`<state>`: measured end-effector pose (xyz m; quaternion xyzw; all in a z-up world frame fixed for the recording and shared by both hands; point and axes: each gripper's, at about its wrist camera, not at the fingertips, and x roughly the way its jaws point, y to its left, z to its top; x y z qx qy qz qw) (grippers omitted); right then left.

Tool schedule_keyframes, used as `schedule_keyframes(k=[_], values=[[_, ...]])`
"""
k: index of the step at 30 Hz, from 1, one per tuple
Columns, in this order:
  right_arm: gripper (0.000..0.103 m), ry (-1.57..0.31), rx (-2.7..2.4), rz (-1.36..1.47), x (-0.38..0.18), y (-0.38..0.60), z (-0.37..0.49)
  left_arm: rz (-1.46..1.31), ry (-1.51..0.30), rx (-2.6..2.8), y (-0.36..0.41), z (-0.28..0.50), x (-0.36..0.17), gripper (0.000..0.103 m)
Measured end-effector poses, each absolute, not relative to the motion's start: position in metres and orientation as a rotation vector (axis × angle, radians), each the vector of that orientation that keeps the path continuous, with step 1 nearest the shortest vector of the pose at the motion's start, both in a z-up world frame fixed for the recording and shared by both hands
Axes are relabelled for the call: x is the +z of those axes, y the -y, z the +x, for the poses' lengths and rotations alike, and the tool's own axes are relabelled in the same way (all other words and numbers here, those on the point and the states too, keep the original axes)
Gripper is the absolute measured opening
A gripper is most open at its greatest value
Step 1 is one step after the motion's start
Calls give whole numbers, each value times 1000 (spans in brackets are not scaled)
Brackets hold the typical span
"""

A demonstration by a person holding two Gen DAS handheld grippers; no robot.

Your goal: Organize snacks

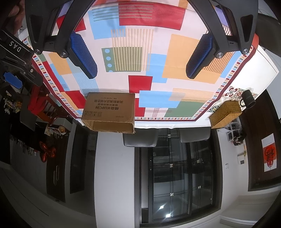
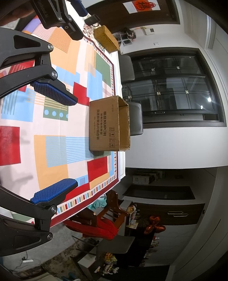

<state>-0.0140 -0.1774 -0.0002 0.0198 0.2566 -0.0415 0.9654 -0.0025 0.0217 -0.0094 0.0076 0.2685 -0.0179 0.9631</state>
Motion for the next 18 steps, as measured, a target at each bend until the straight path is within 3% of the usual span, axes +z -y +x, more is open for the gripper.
schedule_keyframes(k=[18], values=[[86, -518, -84, 41, 0, 178, -14, 15, -546, -41, -22, -2, -9, 103]])
